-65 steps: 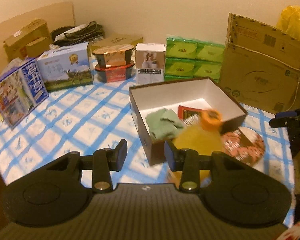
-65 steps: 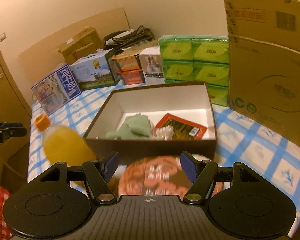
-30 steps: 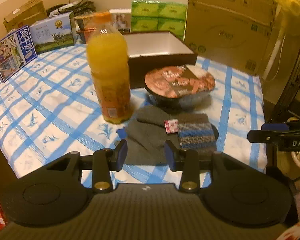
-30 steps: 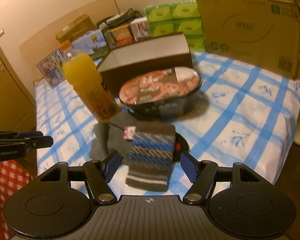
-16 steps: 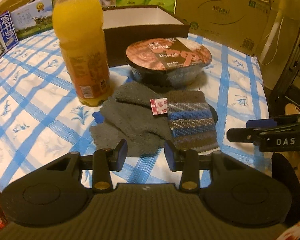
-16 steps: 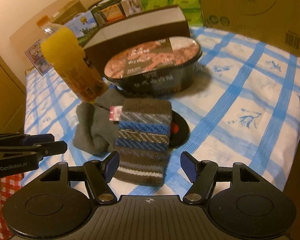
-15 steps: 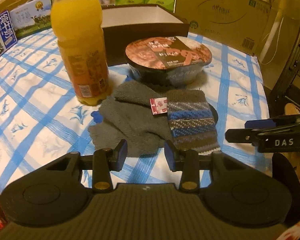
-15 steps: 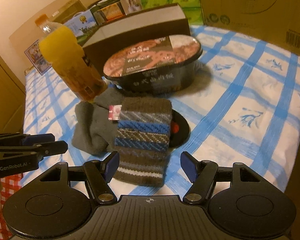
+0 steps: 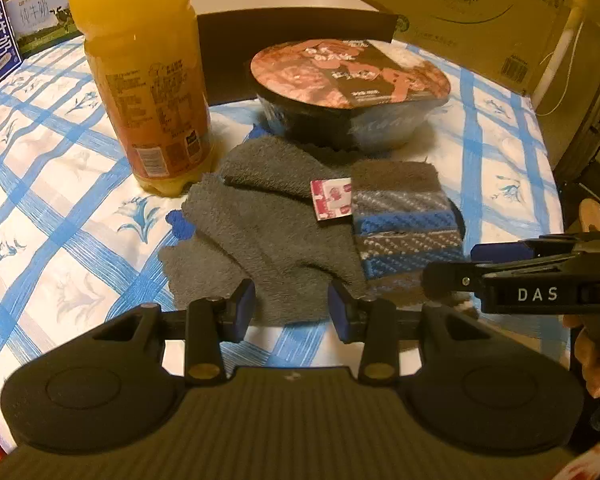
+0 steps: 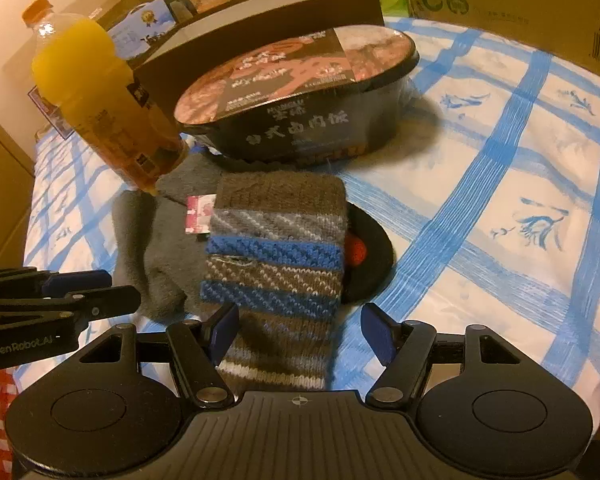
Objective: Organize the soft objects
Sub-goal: 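Lower the right gripper onto the striped knit sock and grasp it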
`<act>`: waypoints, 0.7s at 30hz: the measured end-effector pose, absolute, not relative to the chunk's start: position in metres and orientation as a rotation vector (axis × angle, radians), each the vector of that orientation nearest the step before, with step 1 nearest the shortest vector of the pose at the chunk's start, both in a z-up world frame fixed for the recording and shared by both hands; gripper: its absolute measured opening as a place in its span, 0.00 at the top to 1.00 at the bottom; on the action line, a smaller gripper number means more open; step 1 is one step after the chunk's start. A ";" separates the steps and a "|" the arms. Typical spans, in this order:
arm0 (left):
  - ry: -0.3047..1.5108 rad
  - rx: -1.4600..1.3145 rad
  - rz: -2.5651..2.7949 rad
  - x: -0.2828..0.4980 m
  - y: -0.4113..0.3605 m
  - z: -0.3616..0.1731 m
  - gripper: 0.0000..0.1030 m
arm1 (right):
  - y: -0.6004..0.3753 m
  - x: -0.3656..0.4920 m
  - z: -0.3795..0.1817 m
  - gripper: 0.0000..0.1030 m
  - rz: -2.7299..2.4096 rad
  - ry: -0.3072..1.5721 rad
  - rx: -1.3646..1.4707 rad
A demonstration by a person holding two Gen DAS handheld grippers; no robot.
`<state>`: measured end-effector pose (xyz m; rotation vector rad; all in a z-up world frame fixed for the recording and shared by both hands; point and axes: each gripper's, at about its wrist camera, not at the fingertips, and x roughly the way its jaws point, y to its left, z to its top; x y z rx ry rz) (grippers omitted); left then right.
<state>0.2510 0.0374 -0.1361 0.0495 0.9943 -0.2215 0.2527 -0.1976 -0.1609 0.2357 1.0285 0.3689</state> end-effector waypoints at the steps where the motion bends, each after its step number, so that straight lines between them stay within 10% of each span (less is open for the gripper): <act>1: 0.998 0.050 -0.220 0.252 0.038 -0.137 0.65 | -0.197 0.254 -0.163 0.34 0.368 1.032 0.237; 7: 1.010 0.046 -0.218 0.255 0.038 -0.140 0.65 | -0.189 0.257 -0.170 0.34 0.372 1.020 0.220; 14: 1.013 0.053 -0.224 0.253 0.036 -0.141 0.64 | -0.190 0.251 -0.166 0.80 0.394 0.991 0.191; 21: 0.997 0.079 -0.233 0.251 0.035 -0.137 0.65 | -0.208 0.238 -0.141 0.87 0.444 0.913 0.256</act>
